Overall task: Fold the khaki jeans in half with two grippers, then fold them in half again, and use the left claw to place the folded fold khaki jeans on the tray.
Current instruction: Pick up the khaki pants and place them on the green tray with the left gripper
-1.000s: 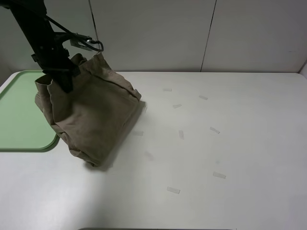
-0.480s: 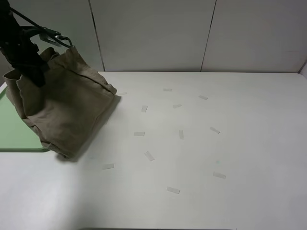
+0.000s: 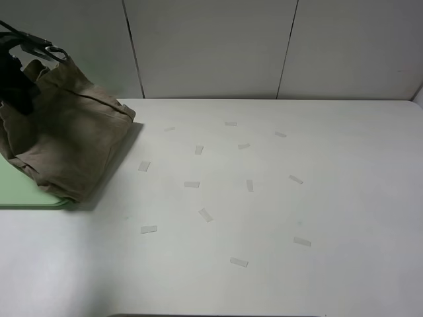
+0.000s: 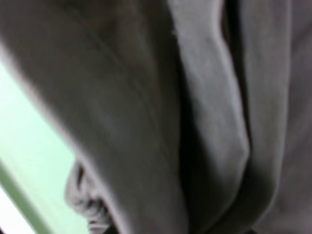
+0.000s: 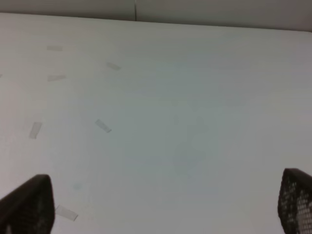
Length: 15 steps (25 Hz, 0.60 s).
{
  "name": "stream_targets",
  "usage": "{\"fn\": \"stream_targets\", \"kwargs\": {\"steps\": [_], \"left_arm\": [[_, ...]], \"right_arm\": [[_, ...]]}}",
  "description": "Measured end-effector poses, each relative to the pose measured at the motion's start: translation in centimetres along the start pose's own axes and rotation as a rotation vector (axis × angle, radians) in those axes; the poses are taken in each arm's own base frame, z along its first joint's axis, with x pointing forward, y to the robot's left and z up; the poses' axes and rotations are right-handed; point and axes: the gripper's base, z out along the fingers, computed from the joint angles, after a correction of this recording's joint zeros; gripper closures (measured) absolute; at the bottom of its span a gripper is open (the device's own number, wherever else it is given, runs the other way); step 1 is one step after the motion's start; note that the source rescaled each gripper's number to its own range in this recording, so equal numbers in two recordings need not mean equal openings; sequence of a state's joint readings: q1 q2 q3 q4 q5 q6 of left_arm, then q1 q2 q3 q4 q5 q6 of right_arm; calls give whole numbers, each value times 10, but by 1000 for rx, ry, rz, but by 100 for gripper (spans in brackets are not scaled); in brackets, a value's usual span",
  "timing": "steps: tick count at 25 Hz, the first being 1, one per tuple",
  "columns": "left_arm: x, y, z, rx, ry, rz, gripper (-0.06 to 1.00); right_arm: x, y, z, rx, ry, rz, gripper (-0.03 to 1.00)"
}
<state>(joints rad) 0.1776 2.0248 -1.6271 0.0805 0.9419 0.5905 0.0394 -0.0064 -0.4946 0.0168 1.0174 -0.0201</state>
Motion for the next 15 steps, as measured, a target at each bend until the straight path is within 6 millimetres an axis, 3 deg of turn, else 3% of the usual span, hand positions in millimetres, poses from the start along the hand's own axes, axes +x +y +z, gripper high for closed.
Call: {"fn": "stream_targets", "kwargs": {"steps": [15], "left_arm": [[11,25,1,-58,-38,-42,94]], "right_arm": [[0,0,0,0,0,0,-3]]}}
